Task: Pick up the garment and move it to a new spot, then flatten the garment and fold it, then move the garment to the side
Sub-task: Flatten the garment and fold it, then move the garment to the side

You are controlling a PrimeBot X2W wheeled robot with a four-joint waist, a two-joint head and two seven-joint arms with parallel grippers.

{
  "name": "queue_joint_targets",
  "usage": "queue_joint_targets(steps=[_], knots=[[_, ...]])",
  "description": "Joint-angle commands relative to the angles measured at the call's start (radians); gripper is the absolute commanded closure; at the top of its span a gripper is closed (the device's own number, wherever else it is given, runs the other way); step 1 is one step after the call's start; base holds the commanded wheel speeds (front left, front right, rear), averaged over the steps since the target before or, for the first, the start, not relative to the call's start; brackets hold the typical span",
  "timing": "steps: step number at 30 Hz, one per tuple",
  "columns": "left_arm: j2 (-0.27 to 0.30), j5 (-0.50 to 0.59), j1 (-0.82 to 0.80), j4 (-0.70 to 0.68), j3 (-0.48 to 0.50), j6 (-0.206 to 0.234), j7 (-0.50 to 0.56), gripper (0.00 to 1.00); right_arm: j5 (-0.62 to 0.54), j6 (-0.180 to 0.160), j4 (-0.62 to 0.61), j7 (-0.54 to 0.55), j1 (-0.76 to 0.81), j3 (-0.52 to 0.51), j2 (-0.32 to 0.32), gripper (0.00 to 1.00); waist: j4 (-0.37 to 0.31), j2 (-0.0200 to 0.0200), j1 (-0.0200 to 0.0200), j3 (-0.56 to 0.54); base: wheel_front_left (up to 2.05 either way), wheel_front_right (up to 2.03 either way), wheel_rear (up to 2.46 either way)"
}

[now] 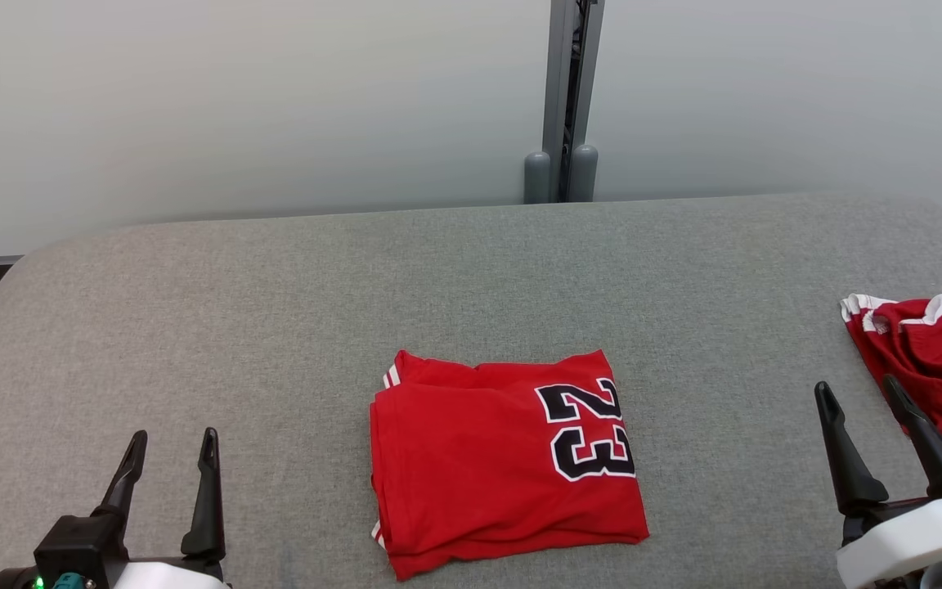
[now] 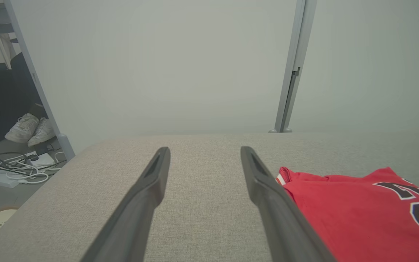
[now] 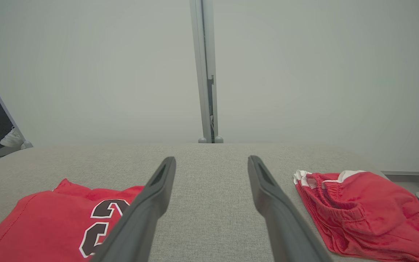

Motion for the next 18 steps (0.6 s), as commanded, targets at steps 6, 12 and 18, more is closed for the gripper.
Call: queue_joint_targets(steps=[6,12,18], knots=[[0.008,0.002,0.009,-0.01,-0.002,0.011,0.006,0.0,-0.014,0.0,-0.028,0.014,0.021,-0.015,0.008,0.0,0.002,0.0,0.0,0.0,0.0,0.0,0.0],[0.011,-0.003,0.009,-0.011,-0.004,0.015,0.01,0.0,-0.015,0.0,-0.035,0.018,0.02,-0.018,0.01,0.0,0.004,0.0,0.0,0.005,0.0,0.0,0.0],[0.014,-0.006,0.001,-0.012,-0.005,0.016,0.005,0.0,-0.015,0.0,-0.032,0.012,0.015,-0.021,0.01,0.0,0.006,0.0,0.0,0.01,0.0,0.0,0.0]])
